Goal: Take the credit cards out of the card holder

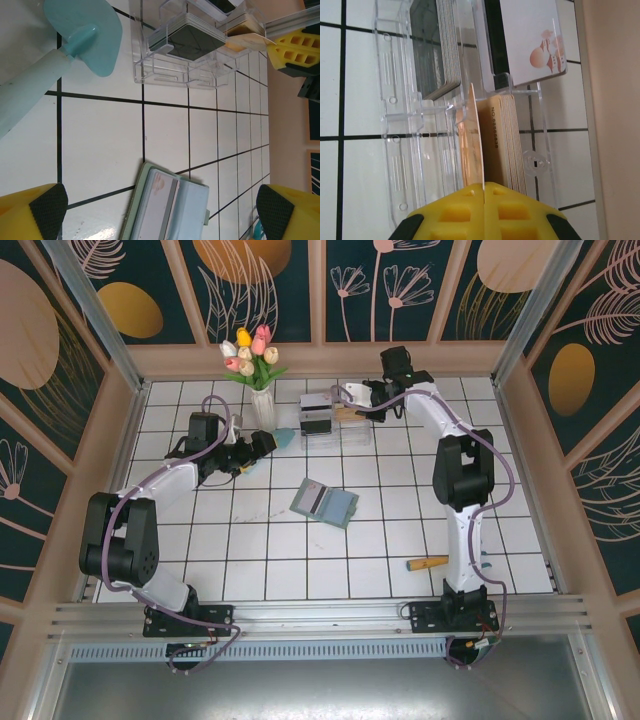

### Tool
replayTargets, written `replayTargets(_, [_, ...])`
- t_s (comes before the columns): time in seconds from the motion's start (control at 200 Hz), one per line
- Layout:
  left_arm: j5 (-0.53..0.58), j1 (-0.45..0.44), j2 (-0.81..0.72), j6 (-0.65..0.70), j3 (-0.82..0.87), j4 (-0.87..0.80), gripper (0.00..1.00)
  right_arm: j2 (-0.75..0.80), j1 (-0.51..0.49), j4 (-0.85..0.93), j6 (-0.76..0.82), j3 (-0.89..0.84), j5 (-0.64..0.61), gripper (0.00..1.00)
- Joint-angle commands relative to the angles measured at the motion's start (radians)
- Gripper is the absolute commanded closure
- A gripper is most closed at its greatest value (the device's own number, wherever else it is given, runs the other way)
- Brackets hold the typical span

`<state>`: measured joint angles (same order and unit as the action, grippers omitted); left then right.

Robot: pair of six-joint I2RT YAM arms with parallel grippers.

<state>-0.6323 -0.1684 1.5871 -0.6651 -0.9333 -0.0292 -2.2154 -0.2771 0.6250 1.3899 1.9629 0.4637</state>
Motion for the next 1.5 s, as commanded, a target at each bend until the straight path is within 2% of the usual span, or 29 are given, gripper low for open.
replayTargets(0.0, [-0.029,0.006,0.014,0.014,0.005,0.020,0.01,-0.020,0.012,-0.006,0.020,0.041,0.096,0.98])
replayTargets(0.11, [-0.030,0.006,0.017,0.014,0.004,0.018,0.01,-0.030,0.012,0.022,0.027,0.051,0.117,0.99])
replayTargets(0.295, [-0.033,0.006,0.022,0.015,-0.001,0.015,0.01,-0.043,0.012,-0.023,0.020,0.037,0.071,0.98])
replayTargets(0.535, [-0.037,0.006,0.030,0.014,-0.001,0.016,0.02,-0.043,0.013,-0.066,0.023,0.020,0.043,0.92])
replayTargets(0.681, [-0.041,0.007,0.030,0.016,0.001,0.018,0.01,-0.042,0.013,-0.085,0.024,0.009,0.025,0.84])
replayTargets(0.811, [-0.043,0.006,0.031,0.015,0.001,0.020,0.02,-0.040,0.013,-0.089,0.024,0.005,0.019,0.81])
replayTargets(1.496, [-0.055,0.006,0.031,0.015,0.001,0.025,0.02,-0.008,0.013,-0.165,0.030,-0.070,-0.021,0.74])
